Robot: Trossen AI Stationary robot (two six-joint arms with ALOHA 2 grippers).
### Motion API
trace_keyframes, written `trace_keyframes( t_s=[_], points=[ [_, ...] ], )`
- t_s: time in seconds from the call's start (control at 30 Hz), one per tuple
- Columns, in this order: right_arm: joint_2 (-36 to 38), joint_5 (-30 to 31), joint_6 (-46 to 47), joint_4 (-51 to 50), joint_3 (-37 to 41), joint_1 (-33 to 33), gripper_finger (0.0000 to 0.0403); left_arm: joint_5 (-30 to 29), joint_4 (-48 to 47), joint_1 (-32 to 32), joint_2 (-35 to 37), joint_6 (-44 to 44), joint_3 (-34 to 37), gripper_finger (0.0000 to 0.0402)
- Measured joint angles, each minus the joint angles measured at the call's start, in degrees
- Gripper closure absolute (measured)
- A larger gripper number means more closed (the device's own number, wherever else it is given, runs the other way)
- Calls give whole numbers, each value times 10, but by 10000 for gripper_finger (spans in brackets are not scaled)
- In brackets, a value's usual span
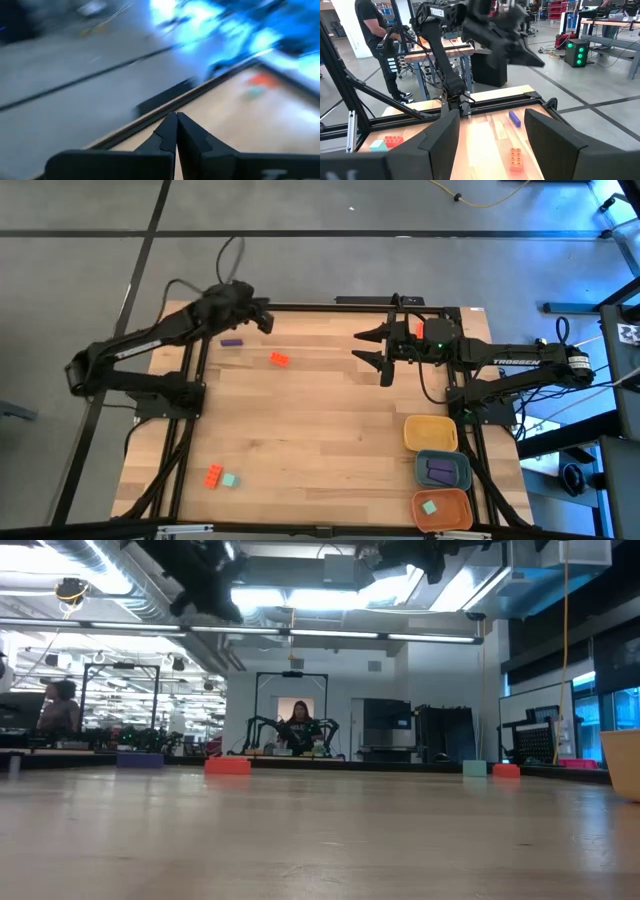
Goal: Sort & place blocks by color
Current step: Put the top left orange game piece into the yellow bin
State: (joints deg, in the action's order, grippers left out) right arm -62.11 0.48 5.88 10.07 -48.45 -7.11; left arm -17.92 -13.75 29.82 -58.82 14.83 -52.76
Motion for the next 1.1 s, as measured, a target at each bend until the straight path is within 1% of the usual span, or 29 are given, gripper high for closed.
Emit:
trace_keyframes(
  t_s=[0.17,0.3,0.4,0.47,0.63,0.8,0.87,0.93,1.1],
  points=[
    [0,0,-1,0,0,0,176,140,124,-7,95,-4,84,402],
    [0,0,-1,0,0,0,176,268,194,-35,157,-4,144,402],
    [0,0,-1,0,0,0,176,307,207,-72,193,0,175,402],
    [0,-1,-1,0,0,0,176,307,211,-104,210,0,191,402],
    [0,-1,-1,0,0,0,176,264,212,-179,221,-20,212,401],
    [0,-1,-1,0,0,0,176,218,213,-212,217,-80,213,396],
    [0,-1,-1,0,0,0,176,211,208,-214,215,-85,213,381],
    [0,-1,-1,0,0,0,176,210,204,-214,216,-93,213,357],
    [0,-2,0,0,0,0,176,199,189,-214,215,-95,213,281]
  ],
)
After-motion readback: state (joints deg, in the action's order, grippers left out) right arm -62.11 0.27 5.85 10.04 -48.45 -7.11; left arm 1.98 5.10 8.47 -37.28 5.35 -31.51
